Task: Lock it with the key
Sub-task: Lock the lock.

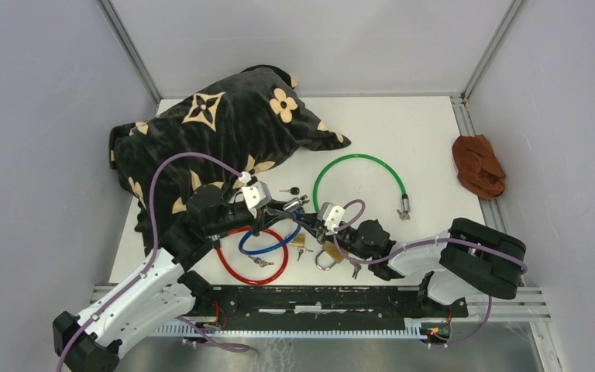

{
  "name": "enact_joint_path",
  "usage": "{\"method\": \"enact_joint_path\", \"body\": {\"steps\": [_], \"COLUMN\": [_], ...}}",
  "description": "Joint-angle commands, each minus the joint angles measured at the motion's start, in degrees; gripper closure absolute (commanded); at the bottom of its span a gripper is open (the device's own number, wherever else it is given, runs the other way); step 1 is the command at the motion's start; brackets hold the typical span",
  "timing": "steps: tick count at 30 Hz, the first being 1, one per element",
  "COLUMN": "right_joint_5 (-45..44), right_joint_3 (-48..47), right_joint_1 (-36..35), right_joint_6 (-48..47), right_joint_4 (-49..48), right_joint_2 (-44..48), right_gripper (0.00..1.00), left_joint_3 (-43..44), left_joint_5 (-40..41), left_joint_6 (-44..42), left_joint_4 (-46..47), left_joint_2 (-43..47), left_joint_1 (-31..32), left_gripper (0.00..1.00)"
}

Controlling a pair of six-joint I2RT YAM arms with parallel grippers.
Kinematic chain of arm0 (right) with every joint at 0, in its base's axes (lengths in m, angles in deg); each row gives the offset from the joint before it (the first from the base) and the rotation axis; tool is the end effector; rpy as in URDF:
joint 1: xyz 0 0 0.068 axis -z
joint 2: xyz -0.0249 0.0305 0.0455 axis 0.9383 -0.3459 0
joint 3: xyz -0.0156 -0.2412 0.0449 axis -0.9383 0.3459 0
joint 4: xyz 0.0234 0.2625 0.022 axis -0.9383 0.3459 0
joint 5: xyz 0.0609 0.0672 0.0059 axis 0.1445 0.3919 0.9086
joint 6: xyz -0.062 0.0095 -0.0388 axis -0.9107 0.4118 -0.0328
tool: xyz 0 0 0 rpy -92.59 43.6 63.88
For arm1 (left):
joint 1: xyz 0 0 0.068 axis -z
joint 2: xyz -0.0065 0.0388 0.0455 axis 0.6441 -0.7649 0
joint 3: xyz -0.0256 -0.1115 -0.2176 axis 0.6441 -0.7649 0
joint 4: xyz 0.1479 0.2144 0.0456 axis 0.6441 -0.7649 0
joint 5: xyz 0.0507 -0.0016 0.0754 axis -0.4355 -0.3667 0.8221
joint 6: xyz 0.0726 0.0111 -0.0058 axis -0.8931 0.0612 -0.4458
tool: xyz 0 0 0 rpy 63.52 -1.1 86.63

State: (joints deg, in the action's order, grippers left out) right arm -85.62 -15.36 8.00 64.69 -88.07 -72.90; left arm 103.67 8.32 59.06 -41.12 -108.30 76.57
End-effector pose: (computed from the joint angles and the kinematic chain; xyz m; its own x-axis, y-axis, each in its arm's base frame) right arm 0.1348 0.2509 0.1591 0.1444 0.0370 -0.9888 -0.8693 0.4821 -0.1089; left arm 0.1594 -0.1563 0.2694 -0.0120 0.1746 -0.9846 0.9232 0.3801 0.0562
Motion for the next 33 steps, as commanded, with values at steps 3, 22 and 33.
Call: {"method": "enact_joint_path", "body": {"steps": [3, 22, 33], "right_joint_5": [-0.62, 30.91, 41.63], "right_joint_3": [4.96, 4.28, -29.34], "right_joint_1": [1.39, 14.65, 17.47], "right_joint_6": [-1.66, -3.67, -20.06], "right_joint_4": [3.7, 41.43, 78.75], "right_joint_2": [-0.97, 31.67, 30.35], "right_gripper": [1.0, 0.31, 0.35], "left_joint_3": [2.74, 4.57, 14.05], "left_joint_5": [4.62, -5.93, -8.74], "left_joint_6": [-2.77, -13.22, -31.7], "left_joint_4": [12.23, 4.2, -18.11], "left_joint_2": [1.82, 2.57, -4.26], "left_joint_1": [-0.61, -0.55, -0.37], "left_gripper": [0.98, 0.98, 0.98]}}
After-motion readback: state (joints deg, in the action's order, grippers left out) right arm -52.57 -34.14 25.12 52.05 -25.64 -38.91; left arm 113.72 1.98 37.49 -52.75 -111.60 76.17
